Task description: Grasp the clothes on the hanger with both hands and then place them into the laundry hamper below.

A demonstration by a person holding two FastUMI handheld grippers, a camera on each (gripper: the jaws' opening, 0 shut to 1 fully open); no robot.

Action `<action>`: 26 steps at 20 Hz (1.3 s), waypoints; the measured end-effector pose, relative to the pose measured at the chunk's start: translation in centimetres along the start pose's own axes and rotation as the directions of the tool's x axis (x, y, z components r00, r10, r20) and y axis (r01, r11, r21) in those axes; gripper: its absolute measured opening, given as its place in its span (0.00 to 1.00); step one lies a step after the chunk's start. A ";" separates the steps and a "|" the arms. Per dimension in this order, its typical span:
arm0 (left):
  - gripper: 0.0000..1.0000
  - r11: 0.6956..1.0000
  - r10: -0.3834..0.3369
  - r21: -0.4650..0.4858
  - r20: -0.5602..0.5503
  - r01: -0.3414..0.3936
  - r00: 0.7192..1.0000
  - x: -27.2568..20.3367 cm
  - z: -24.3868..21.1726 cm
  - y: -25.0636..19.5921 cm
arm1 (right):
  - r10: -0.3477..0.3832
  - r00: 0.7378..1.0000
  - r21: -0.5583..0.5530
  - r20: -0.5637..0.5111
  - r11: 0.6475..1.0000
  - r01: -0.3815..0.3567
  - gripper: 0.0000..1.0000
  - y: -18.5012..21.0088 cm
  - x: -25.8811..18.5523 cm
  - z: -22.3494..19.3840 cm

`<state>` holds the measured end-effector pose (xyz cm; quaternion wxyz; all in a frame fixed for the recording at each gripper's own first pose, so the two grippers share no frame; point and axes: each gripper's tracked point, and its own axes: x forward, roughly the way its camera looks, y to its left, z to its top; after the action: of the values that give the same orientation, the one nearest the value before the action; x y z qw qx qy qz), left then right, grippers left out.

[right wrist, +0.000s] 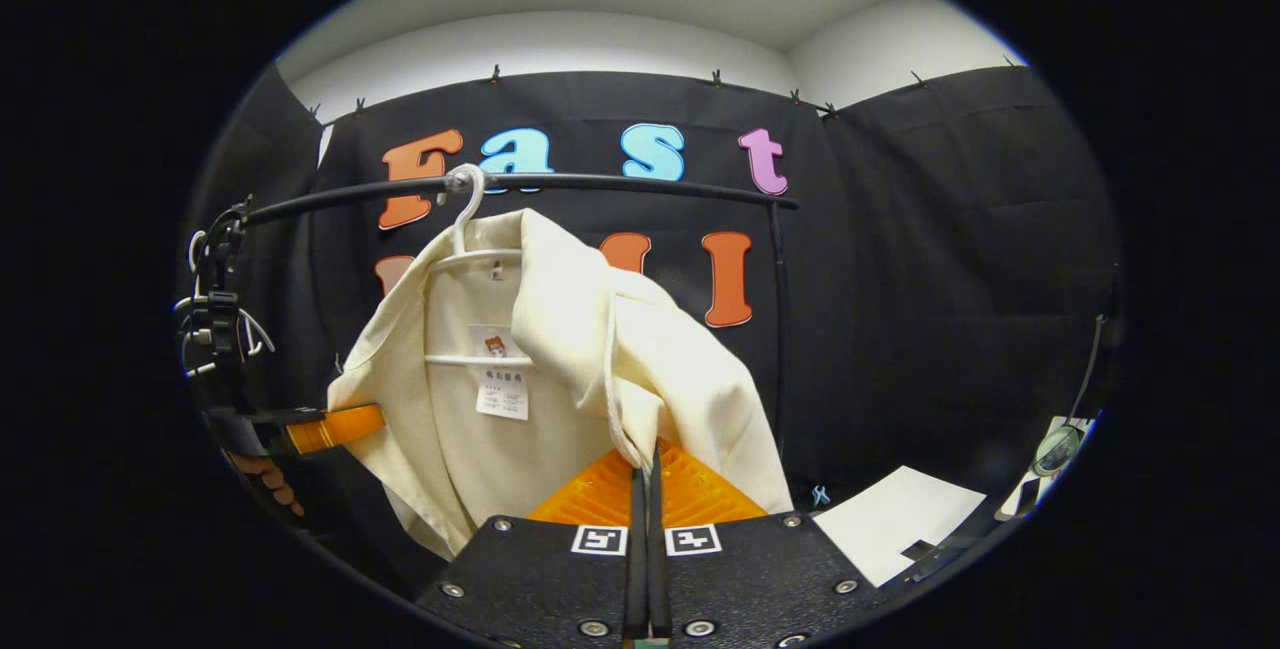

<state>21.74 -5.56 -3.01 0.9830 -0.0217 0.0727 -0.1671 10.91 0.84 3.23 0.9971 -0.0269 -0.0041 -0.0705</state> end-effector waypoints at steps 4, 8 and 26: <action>0.09 0.994 0.081 0.065 0.073 -0.086 0.994 -0.6 3.5 3.3 | -0.072 0.997 -0.013 0.031 0.997 0.073 0.00 -2.1 0.0 1.6; 0.09 0.983 0.126 0.111 0.152 -0.143 0.980 -1.7 7.1 5.3 | -0.129 0.989 -0.007 0.073 0.991 0.130 0.00 -4.5 -0.3 3.6; 0.07 0.974 0.118 0.150 0.288 -0.167 0.950 -2.0 14.4 7.0 | -0.206 0.962 -0.088 0.182 0.971 0.224 0.00 -10.4 5.2 9.0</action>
<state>24.29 2.02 10.98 0.9912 0.0457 -0.0789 -0.0963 14.59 -9.72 12.81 0.9766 -0.0859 -0.0891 -0.1760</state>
